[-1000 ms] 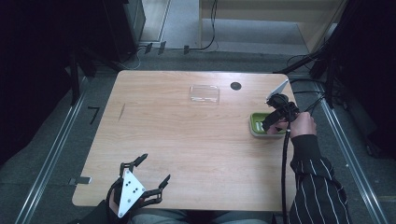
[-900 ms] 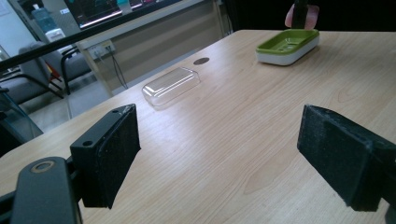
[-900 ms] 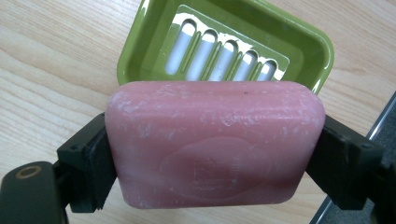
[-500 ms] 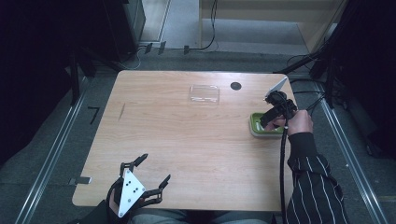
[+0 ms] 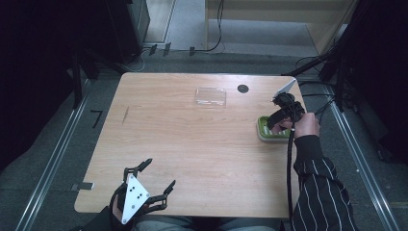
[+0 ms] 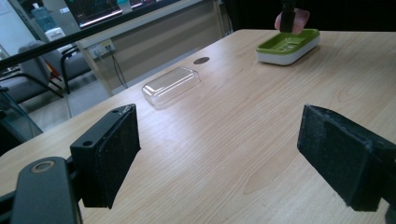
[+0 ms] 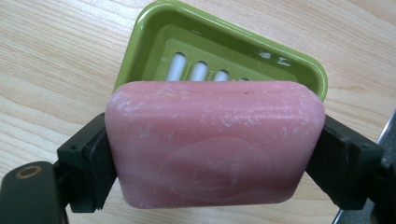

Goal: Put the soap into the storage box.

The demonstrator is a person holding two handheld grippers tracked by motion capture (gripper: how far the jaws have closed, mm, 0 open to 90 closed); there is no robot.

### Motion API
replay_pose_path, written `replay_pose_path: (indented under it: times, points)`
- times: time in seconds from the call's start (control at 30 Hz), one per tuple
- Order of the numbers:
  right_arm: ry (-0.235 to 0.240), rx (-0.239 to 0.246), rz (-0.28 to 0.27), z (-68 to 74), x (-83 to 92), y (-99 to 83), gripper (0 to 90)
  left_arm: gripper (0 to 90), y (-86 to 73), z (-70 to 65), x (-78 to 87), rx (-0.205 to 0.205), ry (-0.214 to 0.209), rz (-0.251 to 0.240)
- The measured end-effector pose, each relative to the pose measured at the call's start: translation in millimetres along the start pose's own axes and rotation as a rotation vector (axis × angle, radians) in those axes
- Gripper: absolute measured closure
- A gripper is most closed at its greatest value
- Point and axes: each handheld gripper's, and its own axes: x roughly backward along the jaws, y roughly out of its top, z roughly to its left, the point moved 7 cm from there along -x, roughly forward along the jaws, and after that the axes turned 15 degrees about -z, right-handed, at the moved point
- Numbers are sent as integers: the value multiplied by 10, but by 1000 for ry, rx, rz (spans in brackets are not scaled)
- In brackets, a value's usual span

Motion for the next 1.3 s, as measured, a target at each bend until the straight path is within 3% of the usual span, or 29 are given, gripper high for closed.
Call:
replay_pose_path:
  times: [0.27,0.7,1.3]
  points:
    - [-13,-38,-6,-56,-62,4,141,136,0,-3,-1,0,-2,1]
    - [-28,-60,10,-65,-193,24,141,136,2,0,1,3,0,-3]
    - [-15,-96,8,-108,-261,7,141,136,0,-5,-1,-2,-4,0]
